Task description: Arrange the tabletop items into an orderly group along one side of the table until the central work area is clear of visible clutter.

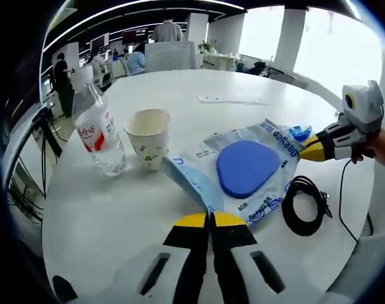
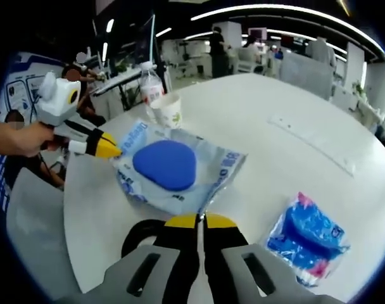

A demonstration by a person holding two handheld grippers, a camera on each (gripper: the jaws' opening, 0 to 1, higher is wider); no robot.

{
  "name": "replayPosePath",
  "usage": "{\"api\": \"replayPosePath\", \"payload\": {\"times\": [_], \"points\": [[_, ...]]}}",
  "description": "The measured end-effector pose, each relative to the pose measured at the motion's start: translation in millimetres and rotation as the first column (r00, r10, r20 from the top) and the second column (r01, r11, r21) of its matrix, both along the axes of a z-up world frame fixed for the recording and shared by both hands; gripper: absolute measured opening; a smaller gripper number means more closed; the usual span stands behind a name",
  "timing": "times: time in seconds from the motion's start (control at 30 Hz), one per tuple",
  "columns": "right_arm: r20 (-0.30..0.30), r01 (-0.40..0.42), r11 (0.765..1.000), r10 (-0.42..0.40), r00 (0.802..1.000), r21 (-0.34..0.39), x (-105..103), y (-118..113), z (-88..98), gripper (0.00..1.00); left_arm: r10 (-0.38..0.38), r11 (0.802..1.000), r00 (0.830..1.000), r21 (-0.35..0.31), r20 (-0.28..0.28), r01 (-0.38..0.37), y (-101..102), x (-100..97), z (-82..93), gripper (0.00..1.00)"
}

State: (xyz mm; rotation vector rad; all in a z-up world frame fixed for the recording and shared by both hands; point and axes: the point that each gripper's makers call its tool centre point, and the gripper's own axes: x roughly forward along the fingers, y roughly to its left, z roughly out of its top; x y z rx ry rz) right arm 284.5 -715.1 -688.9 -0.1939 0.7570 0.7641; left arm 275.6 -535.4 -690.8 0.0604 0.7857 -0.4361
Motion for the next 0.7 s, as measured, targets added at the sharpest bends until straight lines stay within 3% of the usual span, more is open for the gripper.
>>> {"api": "replayPosePath", "payload": {"times": [0.7], "points": [[0.054,0.109,0.994,-0.111,0.992,0.03,0.4,-18.5,26.7,0.0,-0.121,0.992,0.991,0.034,0.058,0.119,-20.3,21.4,29.6,0.0]]}}
